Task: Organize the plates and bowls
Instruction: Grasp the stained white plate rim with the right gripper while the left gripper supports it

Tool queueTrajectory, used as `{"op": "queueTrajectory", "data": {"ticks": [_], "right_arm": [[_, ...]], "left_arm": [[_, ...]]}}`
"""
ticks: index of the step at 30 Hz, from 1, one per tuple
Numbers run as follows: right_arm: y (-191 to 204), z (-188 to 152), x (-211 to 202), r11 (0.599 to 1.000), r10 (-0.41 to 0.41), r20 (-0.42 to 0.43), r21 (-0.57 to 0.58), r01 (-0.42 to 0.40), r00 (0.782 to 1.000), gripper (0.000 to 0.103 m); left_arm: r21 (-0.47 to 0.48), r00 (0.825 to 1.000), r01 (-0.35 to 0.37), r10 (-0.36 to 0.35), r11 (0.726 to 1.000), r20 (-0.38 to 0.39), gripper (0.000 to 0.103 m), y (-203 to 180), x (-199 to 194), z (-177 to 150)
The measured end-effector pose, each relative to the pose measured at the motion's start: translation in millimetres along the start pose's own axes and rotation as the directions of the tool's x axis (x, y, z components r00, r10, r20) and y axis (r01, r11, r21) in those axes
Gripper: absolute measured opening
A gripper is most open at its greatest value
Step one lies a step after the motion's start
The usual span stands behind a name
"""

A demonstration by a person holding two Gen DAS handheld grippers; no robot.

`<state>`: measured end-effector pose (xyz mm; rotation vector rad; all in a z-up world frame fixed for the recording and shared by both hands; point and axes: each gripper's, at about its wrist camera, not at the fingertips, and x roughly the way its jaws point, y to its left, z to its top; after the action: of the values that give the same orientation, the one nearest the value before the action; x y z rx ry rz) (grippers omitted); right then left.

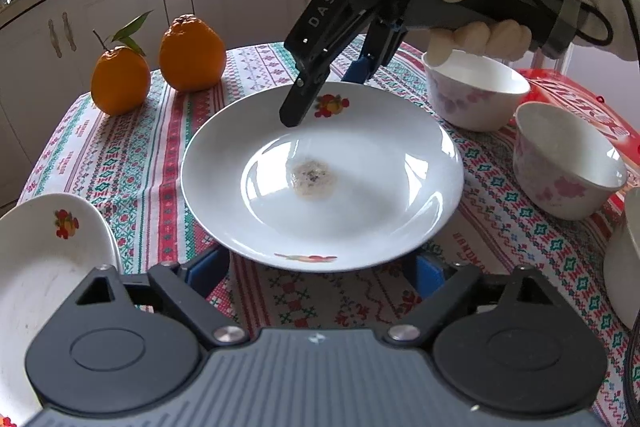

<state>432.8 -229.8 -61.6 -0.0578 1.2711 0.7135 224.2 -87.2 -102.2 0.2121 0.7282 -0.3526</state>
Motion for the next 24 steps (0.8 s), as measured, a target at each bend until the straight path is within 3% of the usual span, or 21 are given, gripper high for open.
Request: {"op": "queueTrajectory", "data": {"ticks": [10,15,24], "right_arm": [[0,-10,-3,0.999,0.052,-0.055,0.01,-0.052,0.997,0.068],[-9,-4,-2,0.994,0.107,-0.043,0.039,-0.106,0.993,0.068],[-6,-18,-9,0.991,0.131,-0.051,0.013,-0.131,0.99,0.068]], "left_arm": [[0.031,1.0,0.013,-0.013,0.999,-0.02,0.089,2,-2,-3],[0.025,0.999,0.024,-0.023,0.999,-0.025,0.089,4,0,-1],[0.056,0.998,0.054,-0.052,0.997,-0.028,0.09,8,-3,-4]]}}
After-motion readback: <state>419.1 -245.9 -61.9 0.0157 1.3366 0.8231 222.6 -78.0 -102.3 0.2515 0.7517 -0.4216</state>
